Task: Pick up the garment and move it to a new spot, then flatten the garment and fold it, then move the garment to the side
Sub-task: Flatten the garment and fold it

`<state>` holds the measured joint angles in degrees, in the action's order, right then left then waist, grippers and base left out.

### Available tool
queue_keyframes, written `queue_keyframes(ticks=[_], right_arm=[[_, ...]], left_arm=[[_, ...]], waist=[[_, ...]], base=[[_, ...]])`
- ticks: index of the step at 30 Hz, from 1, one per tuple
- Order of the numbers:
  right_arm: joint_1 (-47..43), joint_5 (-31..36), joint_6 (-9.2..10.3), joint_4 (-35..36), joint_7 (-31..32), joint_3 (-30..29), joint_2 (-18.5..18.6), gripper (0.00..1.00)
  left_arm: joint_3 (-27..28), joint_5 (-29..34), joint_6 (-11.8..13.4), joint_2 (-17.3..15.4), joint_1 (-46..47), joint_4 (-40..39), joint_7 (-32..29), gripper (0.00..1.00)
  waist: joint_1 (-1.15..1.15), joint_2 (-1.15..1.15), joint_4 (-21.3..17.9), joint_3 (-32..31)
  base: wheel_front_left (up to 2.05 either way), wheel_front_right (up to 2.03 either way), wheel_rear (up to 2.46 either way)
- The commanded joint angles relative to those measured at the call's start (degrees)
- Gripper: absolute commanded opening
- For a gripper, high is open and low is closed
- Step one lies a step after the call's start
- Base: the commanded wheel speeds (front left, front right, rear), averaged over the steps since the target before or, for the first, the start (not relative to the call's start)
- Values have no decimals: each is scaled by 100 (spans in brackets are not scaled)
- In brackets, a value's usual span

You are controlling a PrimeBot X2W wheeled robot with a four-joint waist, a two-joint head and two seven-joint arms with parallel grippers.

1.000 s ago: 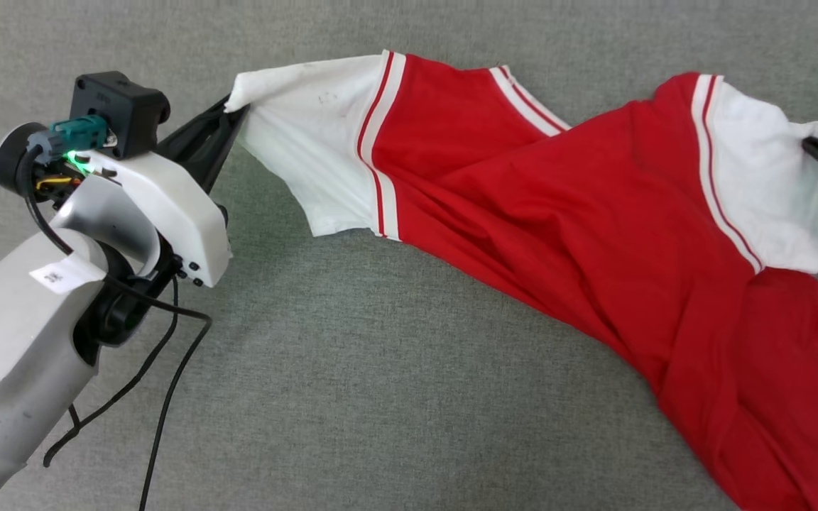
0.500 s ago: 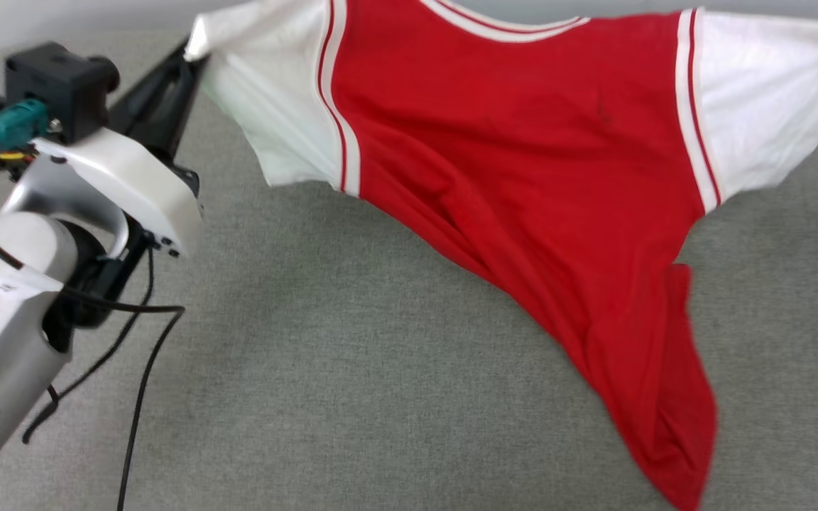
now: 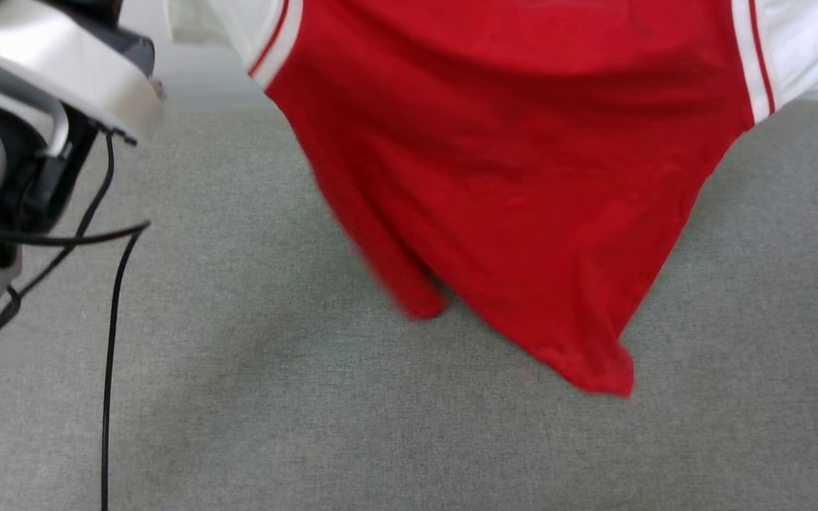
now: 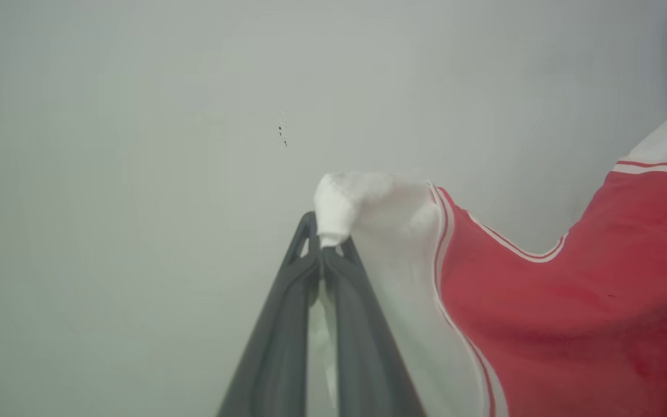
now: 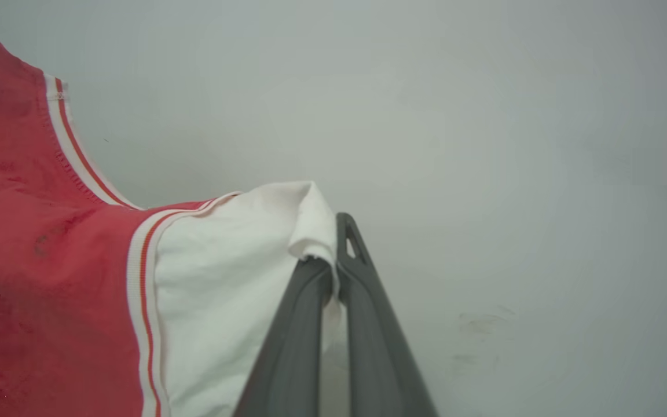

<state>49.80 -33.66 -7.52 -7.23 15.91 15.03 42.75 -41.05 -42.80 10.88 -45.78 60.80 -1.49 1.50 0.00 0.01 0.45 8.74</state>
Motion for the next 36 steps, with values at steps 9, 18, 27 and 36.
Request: queue_keyframes(ticks=[9,18,27,36], right_arm=[[608,285,6,148,224,-154,-285,0],[1861,611,5,-534,282,234,-480,0],[3653,1054,6,-1797,-47,678,-749,0],[5123,1402,6,-2989,-730,903,-1098,0]], left_arm=[[84,35,-208,412,896,371,-66,0],[193,30,-581,778,1861,1266,-12,0],[246,263,-1027,1152,3339,2661,139,0],[251,463,-1360,1535,4509,3890,576,0]], waist=[[0,-1,-67,21],[0,-1,-105,645],[0,-1,-114,1493],[0,-1,-159,2087]], base=[[0,0,0],[0,0,0],[0,0,0],[0,0,0]])
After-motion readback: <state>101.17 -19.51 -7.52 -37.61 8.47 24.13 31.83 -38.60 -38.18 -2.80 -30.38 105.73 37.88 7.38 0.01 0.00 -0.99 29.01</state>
